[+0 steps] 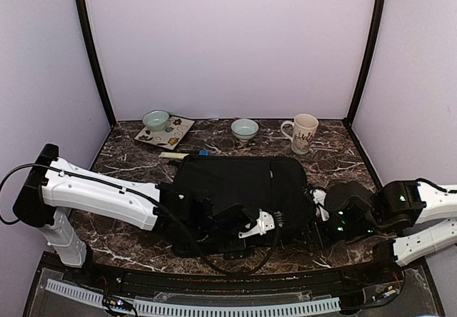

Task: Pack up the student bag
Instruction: Pick up the largest pocket of the bag from the student bag.

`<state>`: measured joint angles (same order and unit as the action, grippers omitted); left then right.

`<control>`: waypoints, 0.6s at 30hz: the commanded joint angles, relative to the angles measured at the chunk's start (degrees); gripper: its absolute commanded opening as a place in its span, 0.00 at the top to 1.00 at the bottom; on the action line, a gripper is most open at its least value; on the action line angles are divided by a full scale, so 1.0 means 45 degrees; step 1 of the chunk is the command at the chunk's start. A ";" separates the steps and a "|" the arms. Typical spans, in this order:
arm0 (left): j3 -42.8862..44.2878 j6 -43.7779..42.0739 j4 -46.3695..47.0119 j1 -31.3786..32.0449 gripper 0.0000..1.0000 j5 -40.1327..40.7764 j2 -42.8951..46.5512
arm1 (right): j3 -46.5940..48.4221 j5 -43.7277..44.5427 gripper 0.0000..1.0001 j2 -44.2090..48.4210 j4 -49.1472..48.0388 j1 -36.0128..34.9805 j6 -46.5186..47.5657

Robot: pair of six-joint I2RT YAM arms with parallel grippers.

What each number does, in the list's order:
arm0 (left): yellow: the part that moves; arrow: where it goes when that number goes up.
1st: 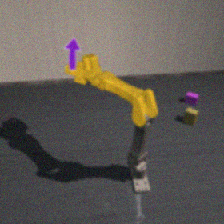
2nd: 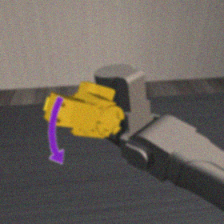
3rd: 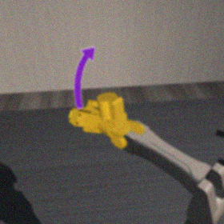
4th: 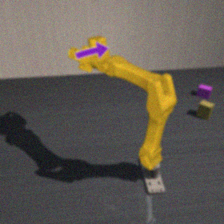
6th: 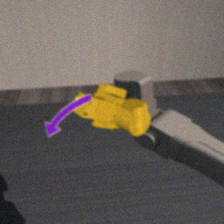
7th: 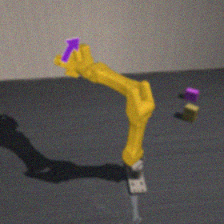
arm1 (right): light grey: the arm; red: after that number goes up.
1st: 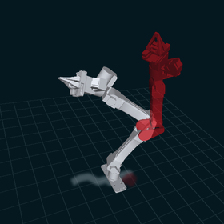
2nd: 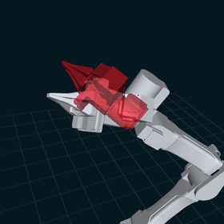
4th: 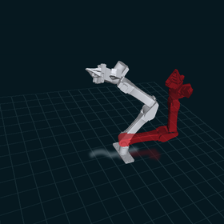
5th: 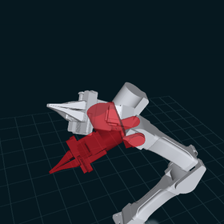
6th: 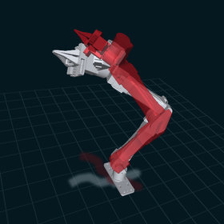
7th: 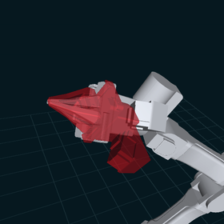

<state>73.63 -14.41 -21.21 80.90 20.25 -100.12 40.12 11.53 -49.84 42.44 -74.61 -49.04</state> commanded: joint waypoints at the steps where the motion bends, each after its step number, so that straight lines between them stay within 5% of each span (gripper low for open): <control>1: -0.0163 0.1225 -0.0079 -0.0078 0.02 0.0035 0.1316 | -0.0269 0.0414 0.32 -0.0580 -0.1817 -0.0905 -0.0637; 18: -0.1040 0.2749 -0.0635 -0.0760 0.04 -0.1165 0.4655 | 0.0954 0.3476 0.36 -0.5400 -0.2359 -0.3514 -0.4508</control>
<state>70.43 -4.82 -21.98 77.45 17.65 -84.27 41.43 21.85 -71.99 34.46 -89.58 -65.04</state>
